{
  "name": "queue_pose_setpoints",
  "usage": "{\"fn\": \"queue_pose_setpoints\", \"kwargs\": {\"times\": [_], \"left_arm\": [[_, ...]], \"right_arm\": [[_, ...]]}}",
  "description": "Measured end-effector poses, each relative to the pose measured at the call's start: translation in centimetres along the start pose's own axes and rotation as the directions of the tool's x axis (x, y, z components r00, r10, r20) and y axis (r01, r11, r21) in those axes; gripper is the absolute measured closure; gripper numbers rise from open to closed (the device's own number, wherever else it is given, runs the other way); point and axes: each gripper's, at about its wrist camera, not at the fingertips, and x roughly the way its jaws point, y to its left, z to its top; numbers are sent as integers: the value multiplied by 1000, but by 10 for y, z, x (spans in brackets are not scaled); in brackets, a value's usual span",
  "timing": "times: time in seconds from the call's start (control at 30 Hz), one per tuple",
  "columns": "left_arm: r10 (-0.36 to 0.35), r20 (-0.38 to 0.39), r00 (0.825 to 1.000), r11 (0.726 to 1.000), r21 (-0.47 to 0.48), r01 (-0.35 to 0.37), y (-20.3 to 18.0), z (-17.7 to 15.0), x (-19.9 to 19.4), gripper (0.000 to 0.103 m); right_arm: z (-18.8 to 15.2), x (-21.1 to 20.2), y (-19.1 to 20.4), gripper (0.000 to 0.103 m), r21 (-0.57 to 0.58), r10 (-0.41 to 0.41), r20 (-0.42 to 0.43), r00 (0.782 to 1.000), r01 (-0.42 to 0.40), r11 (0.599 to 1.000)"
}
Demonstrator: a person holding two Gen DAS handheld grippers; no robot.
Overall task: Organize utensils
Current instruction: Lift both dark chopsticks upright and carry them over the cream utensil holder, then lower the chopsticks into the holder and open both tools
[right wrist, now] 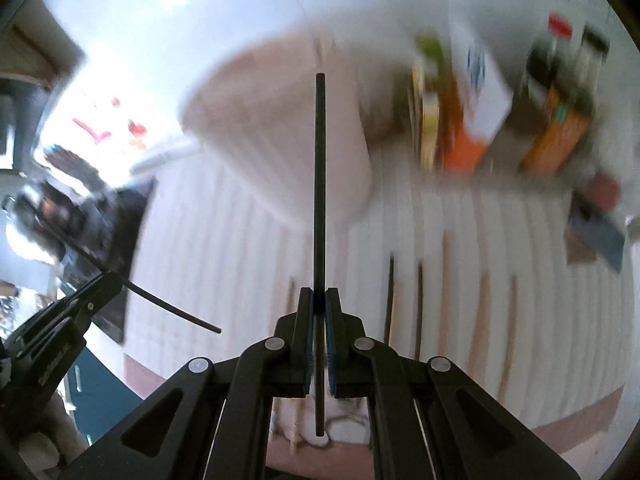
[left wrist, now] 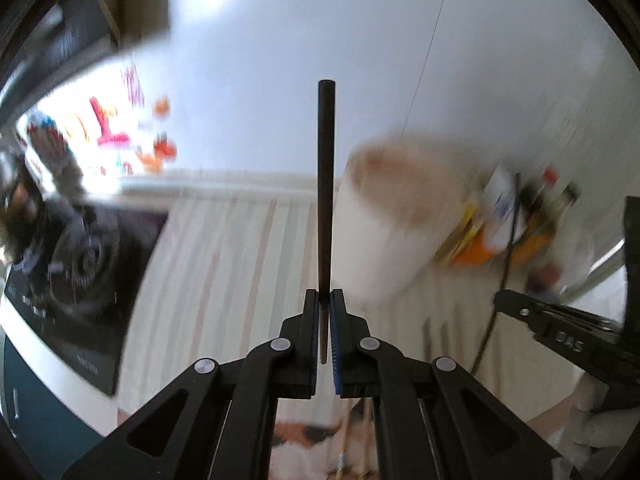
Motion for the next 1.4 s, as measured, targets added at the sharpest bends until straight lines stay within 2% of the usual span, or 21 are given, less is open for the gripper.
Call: {"fn": "queue_pose_setpoints", "kwargs": {"times": [0.03, 0.1, 0.13, 0.2, 0.23, 0.27, 0.4, 0.57, 0.63, 0.7, 0.8, 1.03, 1.07, 1.13, 1.2, 1.23, 1.27, 1.3, 1.33, 1.37, 1.4], "left_arm": [[-14, 26, 1000, 1000, 0, 14, 1, 10, -11, 100], [-41, 77, 996, 999, 3, 41, 3, 30, -29, 101], [-56, 101, 993, 998, 8, 56, -13, 52, -37, 101], [-71, 147, 987, 997, 17, 69, -36, 75, -44, 100], [-70, 161, 985, 998, 18, 68, -36, 86, -46, 100], [-75, 170, 983, 997, 18, 73, -40, 101, -35, 100], [-70, 160, 985, 998, 19, 67, -46, 133, -7, 100], [-49, 106, 993, 999, 1, 49, -24, 153, 34, 100], [-50, 79, 996, 999, -8, 51, -10, 153, 46, 100], [-49, 60, 997, 999, -12, 50, -7, 154, 58, 100], [-47, 19, 999, 999, -8, 47, 0, 152, 76, 100], [-58, -64, 996, 998, -9, 58, 23, 142, 88, 100], [-65, -76, 995, 998, -16, 64, 23, 143, 87, 99], [-71, -95, 993, 997, -39, 68, 33, 139, 78, 97], [-84, -79, 993, 996, -49, 81, 35, 138, 66, 94], [-77, -61, 995, 996, -53, 74, 41, 138, 55, 93], [-67, -47, 997, 996, -57, 65, 40, 138, 48, 89], [-50, -30, 998, 997, -57, 48, 50, 135, 34, 74], [-35, -25, 999, 998, -60, 33, 48, 144, 31, 64], [-16, -14, 1000, 998, -60, 15, 47, 145, 24, 41], [3, 7, 1000, 998, -61, -3, 53, 141, 14, 28]], "right_arm": [[5, -21, 3, 97, 0, 15, 41, 999, -15, 1000], [36, -35, 4, 97, -6, 36, 98, 995, -36, 999], [47, -50, 2, 97, -6, 45, 136, 990, -45, 999], [74, -71, 3, 97, -13, 53, 213, 976, -52, 999], [82, -84, 6, 97, -11, 55, 263, 963, -54, 998], [94, -88, 7, 97, -11, 51, 290, 956, -50, 999], [140, -95, 10, 97, 6, 20, 405, 914, -25, 1000], [179, -87, 4, 97, 10, -6, 493, 870, 1, 1000], [199, -68, 9, 97, 13, -14, 509, 861, 8, 1000], [199, -56, 9, 97, 11, -15, 520, 854, 12, 1000], [204, -38, 14, 97, 1, -9, 519, 855, 10, 1000], [177, -6, 9, 97, -39, 8, 468, 884, 12, 999], [187, 3, 7, 97, -47, 5, 459, 888, 19, 999], [192, 15, 13, 97, -72, 24, 415, 909, 6, 997], [191, 19, 13, 97, -84, 38, 356, 934, -8, 996], [194, 13, 15, 96, -83, 44, 346, 937, -16, 996], [190, 10, 11, 93, -76, 45, 339, 940, -20, 997], [189, 5, 8, 86, -70, 48, 335, 941, -26, 997], [189, 2, 10, 82, -61, 54, 334, 941, -35, 997], [185, -3, 9, 72, -54, 59, 337, 940, -43, 998], [181, -8, 5, 68, -49, 55, 344, 937, -40, 998]]}}
